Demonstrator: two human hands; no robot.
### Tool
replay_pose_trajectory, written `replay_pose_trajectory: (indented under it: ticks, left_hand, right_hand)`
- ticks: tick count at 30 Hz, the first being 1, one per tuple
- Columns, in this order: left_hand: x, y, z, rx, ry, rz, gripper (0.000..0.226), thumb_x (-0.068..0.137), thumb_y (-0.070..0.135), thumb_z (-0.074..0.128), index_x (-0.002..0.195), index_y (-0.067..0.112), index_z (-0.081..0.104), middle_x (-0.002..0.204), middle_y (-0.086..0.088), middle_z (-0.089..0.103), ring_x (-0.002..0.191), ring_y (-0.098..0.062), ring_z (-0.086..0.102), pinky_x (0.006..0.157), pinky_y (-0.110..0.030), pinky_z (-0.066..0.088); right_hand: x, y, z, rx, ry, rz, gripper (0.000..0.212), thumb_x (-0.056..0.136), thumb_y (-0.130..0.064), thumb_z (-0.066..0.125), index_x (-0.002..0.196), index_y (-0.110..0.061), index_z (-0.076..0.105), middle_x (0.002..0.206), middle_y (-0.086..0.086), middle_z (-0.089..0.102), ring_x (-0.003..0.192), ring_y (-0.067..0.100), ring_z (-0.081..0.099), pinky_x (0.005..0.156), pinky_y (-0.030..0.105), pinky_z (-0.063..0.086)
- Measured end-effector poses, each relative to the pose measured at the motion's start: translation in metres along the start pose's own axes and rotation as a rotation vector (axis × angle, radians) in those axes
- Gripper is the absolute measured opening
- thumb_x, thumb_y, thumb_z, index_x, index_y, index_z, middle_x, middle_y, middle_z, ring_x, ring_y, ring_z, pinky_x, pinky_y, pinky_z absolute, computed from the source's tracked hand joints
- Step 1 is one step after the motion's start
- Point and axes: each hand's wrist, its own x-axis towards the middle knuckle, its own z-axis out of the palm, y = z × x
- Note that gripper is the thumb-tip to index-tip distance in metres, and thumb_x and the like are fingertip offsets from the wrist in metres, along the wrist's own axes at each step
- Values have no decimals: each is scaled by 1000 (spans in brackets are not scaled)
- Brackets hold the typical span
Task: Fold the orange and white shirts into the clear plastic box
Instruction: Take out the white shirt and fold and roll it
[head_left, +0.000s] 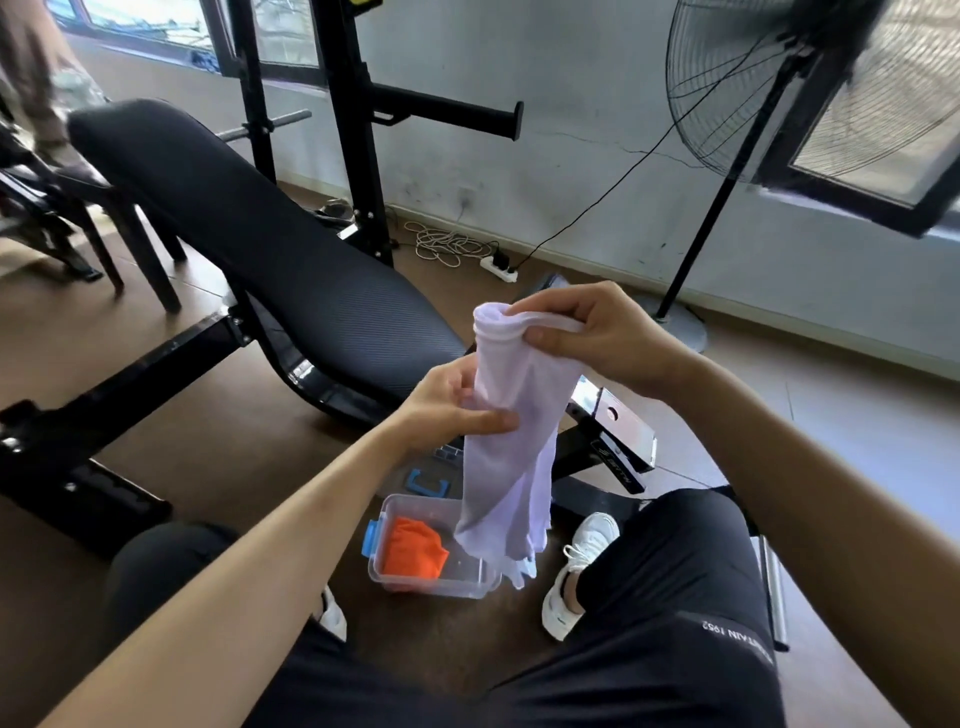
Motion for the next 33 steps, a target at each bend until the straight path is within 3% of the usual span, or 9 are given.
replay_pose_trajectory:
  ticks: [4, 7, 10, 14, 17, 20, 24, 28, 33]
  left_hand:
    - [3, -20, 20, 44, 80, -68, 32, 73, 10, 90, 99, 5, 73, 93, -3, 77, 86, -12, 69, 77, -33, 59]
    - [-4, -43, 34, 4, 122, -148, 41, 70, 30, 91, 98, 6, 75, 99, -11, 78, 90, -19, 71, 78, -39, 61]
    - [-11, -60, 44, -16, 146, -170, 30, 80, 20, 86, 104, 8, 74, 94, -6, 76, 87, -18, 70, 70, -36, 60]
    - [-16, -75, 52, 153, 155, -37, 81, 63, 37, 96, 133, 29, 56, 125, 4, 68, 112, -12, 66, 91, -30, 56]
    - [-19, -97, 75, 362, 268, 51, 102, 53, 41, 98, 138, 26, 43, 124, 7, 58, 103, -9, 60, 85, -22, 52]
    - [-14, -109, 94, 429, 357, -80, 72, 66, 33, 87, 125, 36, 45, 107, 12, 64, 95, -16, 65, 74, -33, 53]
    - [-1, -114, 89, 549, 513, -158, 23, 86, 24, 70, 108, 26, 63, 82, 9, 67, 84, -25, 68, 63, -25, 43]
    - [-1, -117, 62, 538, 660, -141, 20, 88, 44, 61, 102, 32, 71, 85, 4, 77, 86, -29, 72, 78, -42, 55]
    - [-6, -102, 49, 608, 613, -151, 18, 91, 39, 66, 108, 34, 71, 96, 6, 76, 96, -25, 70, 82, -39, 54]
  right_hand:
    - [-4, 3, -19, 114, 142, -7, 25, 93, -1, 66, 116, -6, 70, 107, 7, 72, 97, 12, 63, 90, 25, 51]
    - [-7, 4, -37, 180, 169, 31, 24, 95, -3, 63, 117, -7, 69, 101, 0, 74, 96, 13, 65, 88, 26, 52]
    - [-13, 4, -54, 191, 149, 69, 17, 96, -4, 61, 108, -10, 72, 91, -4, 74, 86, 10, 65, 80, 23, 53]
    - [-15, 3, -62, 252, 236, 98, 18, 98, -2, 57, 95, -12, 72, 80, -6, 72, 74, 7, 65, 71, 20, 51]
    - [-11, 3, -58, 281, 345, 146, 22, 98, -4, 58, 89, -15, 76, 79, -1, 73, 73, 13, 66, 72, 29, 52]
    - [-8, -1, -52, 290, 417, 168, 17, 96, -4, 62, 88, -12, 75, 76, 2, 73, 71, 17, 68, 67, 30, 56]
    - [-4, -4, -56, 189, 577, 177, 8, 92, -6, 68, 90, -9, 75, 74, 2, 72, 67, 17, 68, 63, 31, 57]
    - [-3, 4, -70, -27, 758, 168, 7, 89, -9, 70, 85, -13, 75, 72, 3, 67, 59, 11, 62, 55, 27, 54]
    - [0, 14, -66, -43, 724, 200, 17, 89, -11, 70, 77, -21, 74, 74, 2, 68, 65, 13, 62, 63, 32, 56]
